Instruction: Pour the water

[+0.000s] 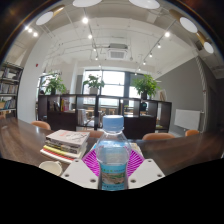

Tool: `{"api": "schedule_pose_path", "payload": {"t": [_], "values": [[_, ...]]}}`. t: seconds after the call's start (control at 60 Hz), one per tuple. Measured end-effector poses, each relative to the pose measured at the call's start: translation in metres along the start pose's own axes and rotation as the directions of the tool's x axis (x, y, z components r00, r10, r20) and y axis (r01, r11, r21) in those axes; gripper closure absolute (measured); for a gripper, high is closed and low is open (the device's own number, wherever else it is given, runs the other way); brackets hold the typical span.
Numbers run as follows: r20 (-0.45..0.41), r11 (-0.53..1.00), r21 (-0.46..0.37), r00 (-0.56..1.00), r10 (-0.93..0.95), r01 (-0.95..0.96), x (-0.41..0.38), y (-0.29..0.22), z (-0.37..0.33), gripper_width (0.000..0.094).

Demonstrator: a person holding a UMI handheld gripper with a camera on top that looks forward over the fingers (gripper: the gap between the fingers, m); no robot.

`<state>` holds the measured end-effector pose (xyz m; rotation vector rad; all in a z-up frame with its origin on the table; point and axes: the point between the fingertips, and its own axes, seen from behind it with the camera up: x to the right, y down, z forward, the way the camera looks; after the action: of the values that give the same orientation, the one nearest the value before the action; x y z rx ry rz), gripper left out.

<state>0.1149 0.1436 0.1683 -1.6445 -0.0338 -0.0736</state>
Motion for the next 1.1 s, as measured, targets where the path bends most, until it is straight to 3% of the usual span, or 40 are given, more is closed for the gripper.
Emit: {"api": "schedule_pose_path", "payload": {"t": [0.25, 0.283, 0.433, 0.567, 0.683, 0.7, 0.75, 0.833, 1.1], "values": [[0.01, 0.99, -0.117, 0.997, 0.075, -0.073, -0.002, 0.088, 0.008, 0.0643], [0.013, 0.995, -0.074, 0.998, 0.066, -0.064, 0.0, 0.083, 0.004, 0.0642], [-0.007, 0.993, -0.086, 0.997, 0.074, -0.075, -0.002, 0.085, 0.006, 0.0597], [-0.019, 0.991, -0.109, 0.997, 0.08, -0.082, 0.003, 0.089, 0.003, 0.0458], [-0.046, 0.971, -0.2, 0.991, 0.125, -0.132, 0.004, 0.111, -0.019, 0.0082], [-0.056, 0.968, -0.209, 0.99, 0.127, -0.136, 0.005, 0.114, -0.023, 0.0063], [-0.087, 0.964, -0.225, 0.989, 0.123, -0.14, 0.006, 0.118, -0.035, 0.01], [-0.106, 0.968, -0.219, 0.989, 0.104, -0.125, 0.003, 0.113, -0.068, 0.008], [-0.027, 0.954, -0.29, 0.997, 0.074, -0.079, -0.073, 0.118, -0.15, 0.008]]}}
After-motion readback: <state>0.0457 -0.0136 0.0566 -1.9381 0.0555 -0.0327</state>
